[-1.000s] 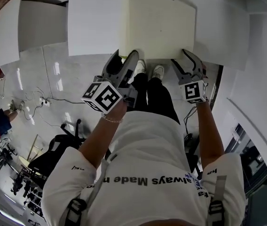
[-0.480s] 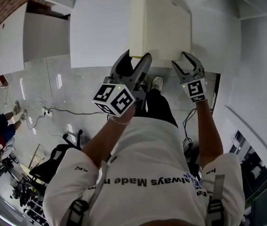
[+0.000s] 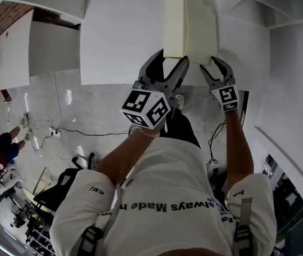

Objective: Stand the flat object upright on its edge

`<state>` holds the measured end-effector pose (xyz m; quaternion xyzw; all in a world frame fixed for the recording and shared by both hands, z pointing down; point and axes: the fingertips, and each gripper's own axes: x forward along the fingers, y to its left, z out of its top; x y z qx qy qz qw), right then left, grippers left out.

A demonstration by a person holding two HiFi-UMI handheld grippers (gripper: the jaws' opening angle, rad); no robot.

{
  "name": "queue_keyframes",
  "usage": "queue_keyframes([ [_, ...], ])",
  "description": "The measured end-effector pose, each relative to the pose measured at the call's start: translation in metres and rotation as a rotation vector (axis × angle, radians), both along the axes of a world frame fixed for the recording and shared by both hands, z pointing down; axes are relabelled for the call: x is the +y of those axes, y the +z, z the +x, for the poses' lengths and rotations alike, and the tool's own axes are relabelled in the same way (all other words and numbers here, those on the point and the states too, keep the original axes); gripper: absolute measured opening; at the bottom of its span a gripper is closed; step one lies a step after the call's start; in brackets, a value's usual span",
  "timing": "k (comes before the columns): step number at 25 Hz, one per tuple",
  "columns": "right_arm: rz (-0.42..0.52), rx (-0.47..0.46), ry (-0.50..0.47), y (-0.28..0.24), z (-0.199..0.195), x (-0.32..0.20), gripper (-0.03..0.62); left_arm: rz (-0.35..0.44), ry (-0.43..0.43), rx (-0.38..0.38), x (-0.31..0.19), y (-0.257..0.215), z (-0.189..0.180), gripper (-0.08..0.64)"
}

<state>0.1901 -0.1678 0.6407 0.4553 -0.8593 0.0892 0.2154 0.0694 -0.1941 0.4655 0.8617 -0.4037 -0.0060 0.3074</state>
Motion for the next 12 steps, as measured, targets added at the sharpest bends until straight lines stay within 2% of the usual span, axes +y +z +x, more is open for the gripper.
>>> queue_keyframes([
  [12,-0.001,-0.072,0.116,0.006,0.043,-0.050,0.225,0.113,0.103,-0.059,-0.049,-0.009,0.065,0.281],
])
